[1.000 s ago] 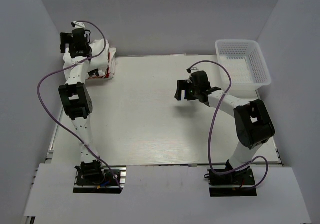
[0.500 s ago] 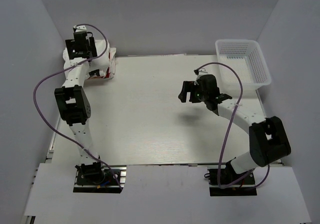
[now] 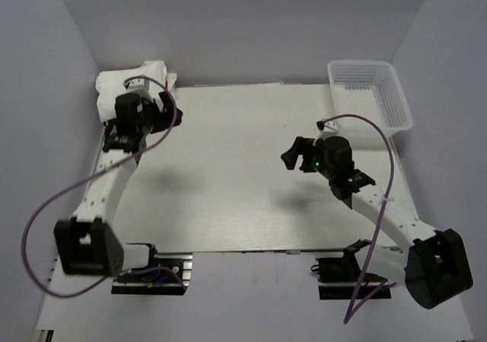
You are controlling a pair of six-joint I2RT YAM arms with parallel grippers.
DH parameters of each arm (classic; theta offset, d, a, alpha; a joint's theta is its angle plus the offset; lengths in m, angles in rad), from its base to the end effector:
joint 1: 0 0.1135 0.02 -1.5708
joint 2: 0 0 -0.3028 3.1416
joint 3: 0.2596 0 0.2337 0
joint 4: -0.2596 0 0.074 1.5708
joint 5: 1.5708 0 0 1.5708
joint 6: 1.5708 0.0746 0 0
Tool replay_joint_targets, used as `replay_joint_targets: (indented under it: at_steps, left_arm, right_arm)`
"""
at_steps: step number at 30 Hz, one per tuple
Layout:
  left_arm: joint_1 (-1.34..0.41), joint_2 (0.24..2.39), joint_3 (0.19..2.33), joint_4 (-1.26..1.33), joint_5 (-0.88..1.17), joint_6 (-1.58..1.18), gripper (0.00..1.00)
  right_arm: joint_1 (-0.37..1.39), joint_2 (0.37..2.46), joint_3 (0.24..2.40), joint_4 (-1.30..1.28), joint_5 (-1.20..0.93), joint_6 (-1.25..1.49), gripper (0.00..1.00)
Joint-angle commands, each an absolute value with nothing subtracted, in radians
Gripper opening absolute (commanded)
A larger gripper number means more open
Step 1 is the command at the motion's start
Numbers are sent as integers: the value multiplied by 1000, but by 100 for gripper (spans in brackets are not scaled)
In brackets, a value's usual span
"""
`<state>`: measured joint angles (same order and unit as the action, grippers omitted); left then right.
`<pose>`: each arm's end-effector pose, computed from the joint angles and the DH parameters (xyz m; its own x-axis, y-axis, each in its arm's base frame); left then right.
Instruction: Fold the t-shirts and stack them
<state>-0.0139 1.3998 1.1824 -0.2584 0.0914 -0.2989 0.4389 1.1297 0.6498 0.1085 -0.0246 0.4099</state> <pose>0.3337 -0.0114 0.3538 -0.4657 -0.2868 -0.8372 -0.0441 0.9524 -0.3017 0.2321 0.1110 0.2823 -0.4789 0.2153 -0.8511 -0.2777 0.8825 0.3795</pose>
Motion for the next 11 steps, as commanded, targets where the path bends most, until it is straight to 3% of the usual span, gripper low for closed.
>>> replay_joint_targets:
  at_steps: [1,5,11]
  left_arm:
    - [-64,1113,995,-104,195,-480,100]
    - [-87,967,775,-141,189,-492,100]
    - [-132,977,779,-186,172,-505,100]
  right_arm:
    - [439,1062,609,135,44,491,90]
    - [439,933,500,123,81,526,90]
    - [437,763,361,170,35,548,90]
